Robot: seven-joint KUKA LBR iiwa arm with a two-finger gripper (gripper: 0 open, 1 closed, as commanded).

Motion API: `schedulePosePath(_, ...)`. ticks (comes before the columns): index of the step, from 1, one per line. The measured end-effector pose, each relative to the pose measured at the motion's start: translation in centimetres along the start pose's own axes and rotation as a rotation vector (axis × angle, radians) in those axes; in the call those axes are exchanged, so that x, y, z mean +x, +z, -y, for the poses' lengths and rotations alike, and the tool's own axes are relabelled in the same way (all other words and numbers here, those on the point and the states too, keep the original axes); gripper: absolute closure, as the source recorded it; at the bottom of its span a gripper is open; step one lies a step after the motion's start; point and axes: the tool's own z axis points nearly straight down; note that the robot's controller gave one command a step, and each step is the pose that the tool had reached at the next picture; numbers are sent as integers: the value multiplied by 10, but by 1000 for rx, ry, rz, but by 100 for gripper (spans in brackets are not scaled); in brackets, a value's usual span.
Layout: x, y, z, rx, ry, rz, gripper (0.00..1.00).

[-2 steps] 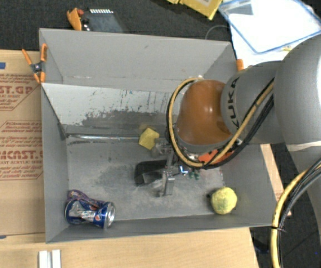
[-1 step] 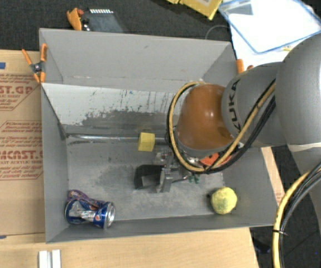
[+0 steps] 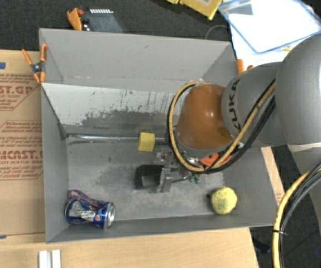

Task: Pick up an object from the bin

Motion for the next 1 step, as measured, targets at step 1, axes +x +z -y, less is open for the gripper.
schedulePosePath(1,5,-23,0,1,-1,-17,100)
